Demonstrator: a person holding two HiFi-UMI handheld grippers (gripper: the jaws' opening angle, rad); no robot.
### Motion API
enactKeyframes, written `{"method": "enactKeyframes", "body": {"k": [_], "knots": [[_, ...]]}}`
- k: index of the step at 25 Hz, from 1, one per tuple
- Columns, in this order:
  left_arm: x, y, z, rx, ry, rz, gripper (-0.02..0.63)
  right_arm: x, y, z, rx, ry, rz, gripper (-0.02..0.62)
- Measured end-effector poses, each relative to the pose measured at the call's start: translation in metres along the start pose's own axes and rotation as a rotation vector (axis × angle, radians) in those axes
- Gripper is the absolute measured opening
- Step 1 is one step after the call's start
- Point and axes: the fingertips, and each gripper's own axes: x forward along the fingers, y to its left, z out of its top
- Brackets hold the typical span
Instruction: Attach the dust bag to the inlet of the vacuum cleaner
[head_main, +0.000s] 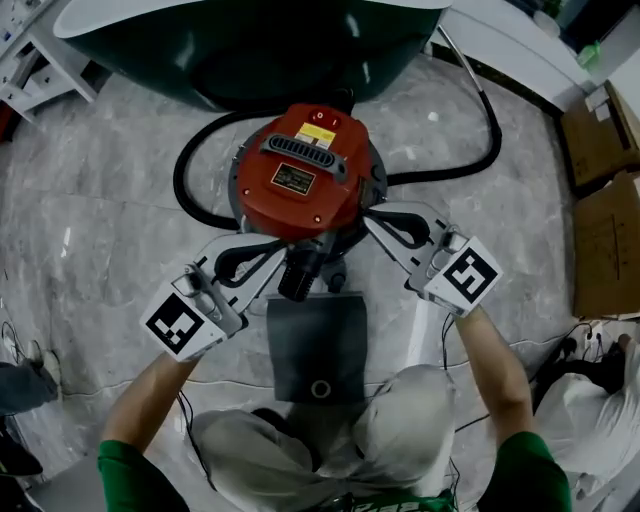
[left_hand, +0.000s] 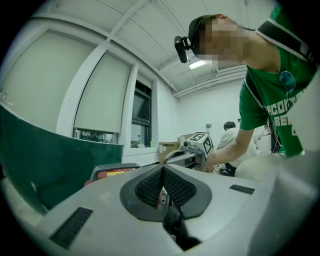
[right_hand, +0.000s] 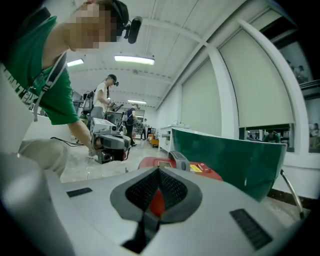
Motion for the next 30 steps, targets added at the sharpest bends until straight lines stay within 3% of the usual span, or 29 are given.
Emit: {"method": "enactKeyframes", "body": {"k": [9,19,30], "knots": [[-0.016,-0.022,-0.046,0.037,0.035,0.012,-0.003,-0.001,0.046,-0.036,-0.046,-0.02,0.043,0.009],[-0.035,-0.067,-0.093,0.019,0.03,0.014,-0.003,-0.016,0.109,-0.09,-0.012,0.008,0.073,0.009],[-0.053,-0.144,-0.188,-0.06,0.159,-0.054,-0.003,-0.03,0.182,-0.168,0.062,0.07,0.147,0.009]]}}
